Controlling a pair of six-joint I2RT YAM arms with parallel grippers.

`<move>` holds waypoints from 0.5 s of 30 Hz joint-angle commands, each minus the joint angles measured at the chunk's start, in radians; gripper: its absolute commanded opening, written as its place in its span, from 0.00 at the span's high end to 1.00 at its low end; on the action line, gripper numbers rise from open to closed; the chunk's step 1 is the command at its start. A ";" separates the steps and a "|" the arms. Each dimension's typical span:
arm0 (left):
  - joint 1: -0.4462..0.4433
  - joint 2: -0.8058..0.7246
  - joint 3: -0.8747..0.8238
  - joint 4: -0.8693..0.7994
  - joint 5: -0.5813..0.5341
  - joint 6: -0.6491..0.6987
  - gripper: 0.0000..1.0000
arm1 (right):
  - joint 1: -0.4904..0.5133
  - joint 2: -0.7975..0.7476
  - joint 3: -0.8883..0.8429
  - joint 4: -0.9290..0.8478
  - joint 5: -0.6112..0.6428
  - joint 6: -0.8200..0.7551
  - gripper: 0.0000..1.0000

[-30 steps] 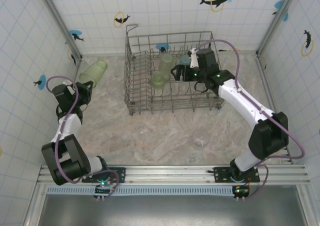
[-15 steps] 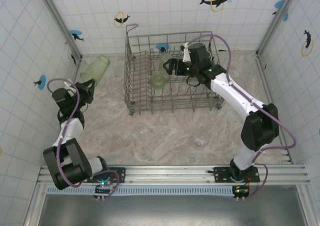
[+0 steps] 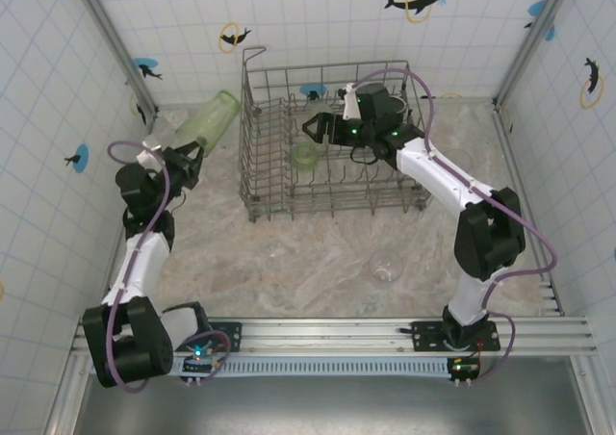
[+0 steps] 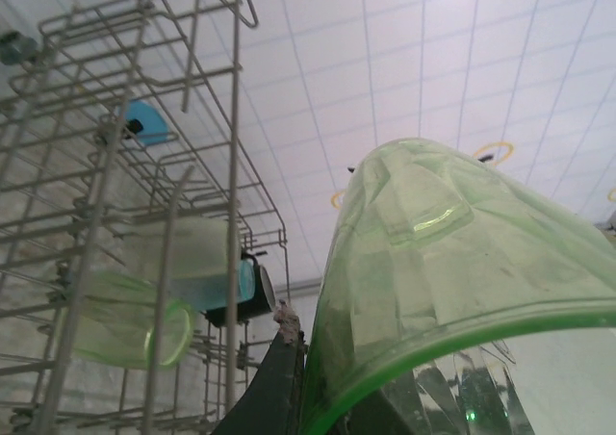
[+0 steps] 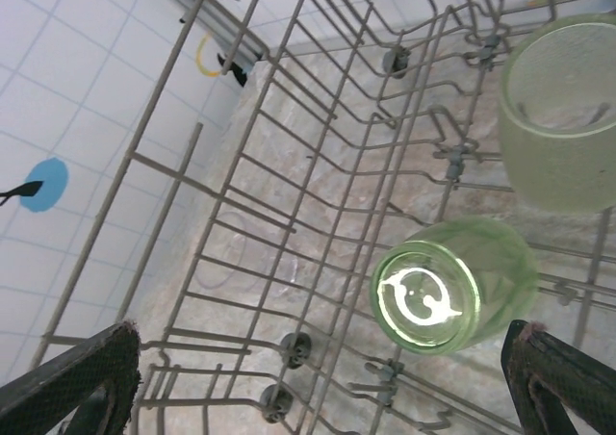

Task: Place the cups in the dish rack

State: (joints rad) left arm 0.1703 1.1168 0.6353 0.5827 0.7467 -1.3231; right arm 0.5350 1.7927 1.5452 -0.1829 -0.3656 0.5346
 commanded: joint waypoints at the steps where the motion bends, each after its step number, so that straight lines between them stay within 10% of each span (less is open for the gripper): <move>1: -0.033 0.003 0.061 0.016 -0.021 0.036 1.00 | -0.004 0.010 0.047 0.076 -0.076 0.039 0.00; 15: -0.218 0.111 0.119 0.051 -0.032 0.056 1.00 | 0.012 -0.031 -0.096 0.520 -0.185 0.270 0.00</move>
State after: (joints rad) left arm -0.0231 1.2121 0.7101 0.5774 0.7216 -1.2972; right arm 0.5385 1.7828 1.4620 0.1822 -0.5125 0.7341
